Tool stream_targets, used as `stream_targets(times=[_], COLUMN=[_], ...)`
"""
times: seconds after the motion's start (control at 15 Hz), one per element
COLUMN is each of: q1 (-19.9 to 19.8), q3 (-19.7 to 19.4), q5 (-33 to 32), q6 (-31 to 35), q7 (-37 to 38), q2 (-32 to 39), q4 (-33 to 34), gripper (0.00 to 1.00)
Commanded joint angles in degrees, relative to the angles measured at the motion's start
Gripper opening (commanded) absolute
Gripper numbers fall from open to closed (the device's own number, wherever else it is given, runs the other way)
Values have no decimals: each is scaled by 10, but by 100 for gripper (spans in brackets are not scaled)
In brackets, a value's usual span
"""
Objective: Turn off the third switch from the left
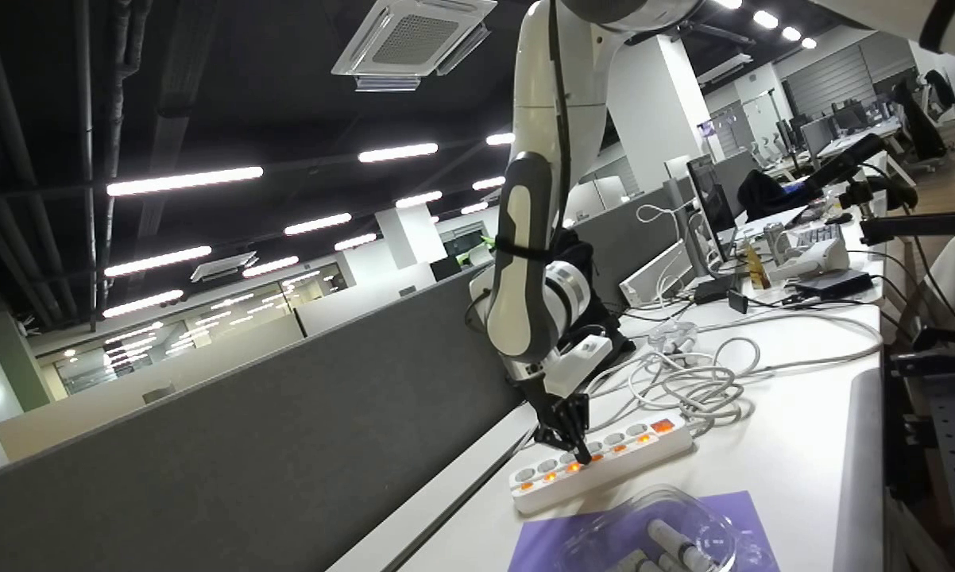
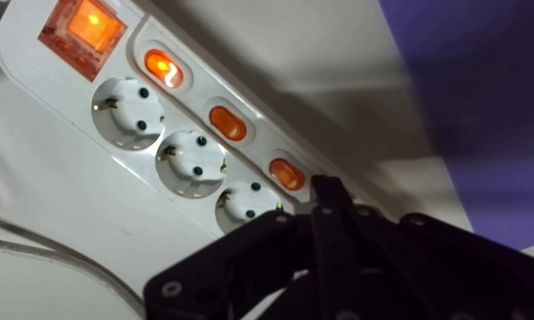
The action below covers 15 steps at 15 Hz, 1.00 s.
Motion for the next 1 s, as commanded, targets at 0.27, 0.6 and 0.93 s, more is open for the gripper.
stream_targets(times=[0.27, 0.6, 0.93], q1=[4, 2, 1], q3=[3, 6, 6], q5=[10, 18, 27], q6=[8, 20, 23], q7=[-11, -16, -17], q2=[14, 11, 17], q4=[24, 29, 37], gripper=[0, 0, 0])
